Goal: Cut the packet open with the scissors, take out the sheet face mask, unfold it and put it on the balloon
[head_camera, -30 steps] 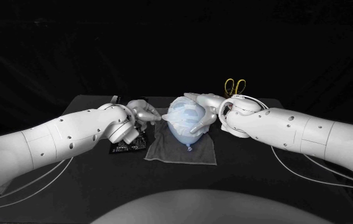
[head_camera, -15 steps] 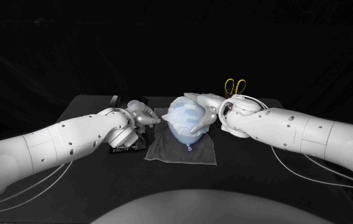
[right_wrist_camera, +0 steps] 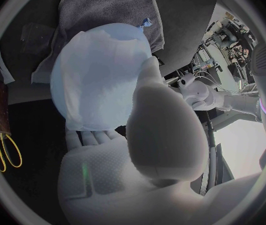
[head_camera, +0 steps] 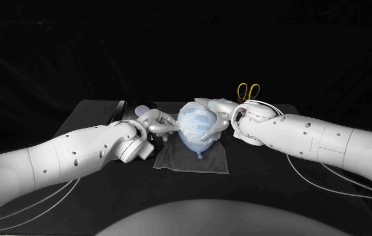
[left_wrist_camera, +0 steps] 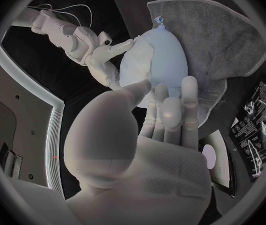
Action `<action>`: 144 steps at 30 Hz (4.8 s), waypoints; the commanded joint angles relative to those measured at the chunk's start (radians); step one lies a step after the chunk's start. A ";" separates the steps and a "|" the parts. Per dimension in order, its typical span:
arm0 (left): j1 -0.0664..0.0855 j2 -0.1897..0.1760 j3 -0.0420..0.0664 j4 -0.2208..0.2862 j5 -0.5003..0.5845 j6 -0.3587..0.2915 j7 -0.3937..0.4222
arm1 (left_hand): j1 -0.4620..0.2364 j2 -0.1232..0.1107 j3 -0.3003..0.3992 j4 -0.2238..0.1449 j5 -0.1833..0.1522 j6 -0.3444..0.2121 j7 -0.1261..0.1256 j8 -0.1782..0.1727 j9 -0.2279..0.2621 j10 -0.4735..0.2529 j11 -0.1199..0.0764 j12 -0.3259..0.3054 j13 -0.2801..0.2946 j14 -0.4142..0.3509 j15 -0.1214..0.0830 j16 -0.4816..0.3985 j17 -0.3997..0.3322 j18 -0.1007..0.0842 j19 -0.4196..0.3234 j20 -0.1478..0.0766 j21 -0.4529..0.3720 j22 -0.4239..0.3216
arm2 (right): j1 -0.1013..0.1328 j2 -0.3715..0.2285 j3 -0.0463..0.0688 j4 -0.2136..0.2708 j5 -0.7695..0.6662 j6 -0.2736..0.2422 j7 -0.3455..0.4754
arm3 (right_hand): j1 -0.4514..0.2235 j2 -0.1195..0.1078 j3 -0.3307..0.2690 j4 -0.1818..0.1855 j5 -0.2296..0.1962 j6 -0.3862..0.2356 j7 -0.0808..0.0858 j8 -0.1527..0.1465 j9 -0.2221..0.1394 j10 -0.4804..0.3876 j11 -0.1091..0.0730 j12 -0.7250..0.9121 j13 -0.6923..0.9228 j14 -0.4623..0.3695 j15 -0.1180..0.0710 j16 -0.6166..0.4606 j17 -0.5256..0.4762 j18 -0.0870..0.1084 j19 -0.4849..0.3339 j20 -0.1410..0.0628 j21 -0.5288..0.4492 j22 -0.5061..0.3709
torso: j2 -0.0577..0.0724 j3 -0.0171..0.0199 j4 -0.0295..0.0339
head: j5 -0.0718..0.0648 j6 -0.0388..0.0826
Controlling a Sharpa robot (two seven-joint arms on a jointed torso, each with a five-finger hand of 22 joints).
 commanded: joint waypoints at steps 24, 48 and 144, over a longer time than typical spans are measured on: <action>-0.040 -0.006 -0.001 0.036 0.098 0.007 0.054 | 0.058 -0.012 -0.044 -0.042 -0.003 -0.078 0.044 -0.152 -0.079 0.035 0.038 0.209 0.161 0.077 0.031 0.113 0.165 -0.009 0.072 0.020 0.093 0.124 | -0.004 0.000 -0.002 0.001 -0.009 0.016 -0.002 | 0.012 0.002 0.012 0.000 0.001 0.002 0.008 0.006 0.002 -0.005 0.003 0.000 -0.001 -0.010 0.001 -0.003 -0.003 0.013 0.009 0.000 0.004 -0.002 | 0.001 -0.0005 -0.0005 | -0.005 0.000; -0.049 0.025 -0.001 0.031 0.318 -0.053 0.072 | 0.020 -0.013 -0.146 0.005 -0.004 -0.060 0.042 -0.175 -0.102 0.142 0.037 0.335 0.312 0.100 0.029 0.145 0.209 -0.021 0.112 0.019 0.141 0.199 | -0.004 0.002 -0.002 0.002 -0.006 0.017 -0.001 | 0.013 0.002 0.012 0.001 0.001 0.004 0.013 0.007 0.004 -0.006 0.002 0.000 -0.002 -0.010 0.002 -0.003 -0.003 0.013 0.009 0.000 0.003 -0.002 | 0.001 0.0007 -0.0001 | -0.008 0.000; -0.077 -0.001 -0.001 0.041 -0.100 -0.084 -0.042 | -0.180 0.017 -0.473 0.268 -0.005 0.002 -0.020 0.081 0.149 0.161 -0.015 0.277 0.310 0.136 -0.017 0.129 0.235 -0.023 0.160 -0.020 0.122 0.191 | -0.004 -0.005 -0.002 0.002 -0.006 0.026 -0.008 | 0.018 0.003 0.021 0.000 0.001 0.008 0.022 0.009 0.007 -0.007 -0.003 0.000 -0.002 -0.013 0.006 -0.004 -0.004 0.013 0.013 0.000 0.003 -0.003 | 0.001 0.0004 -0.0010 | -0.015 0.000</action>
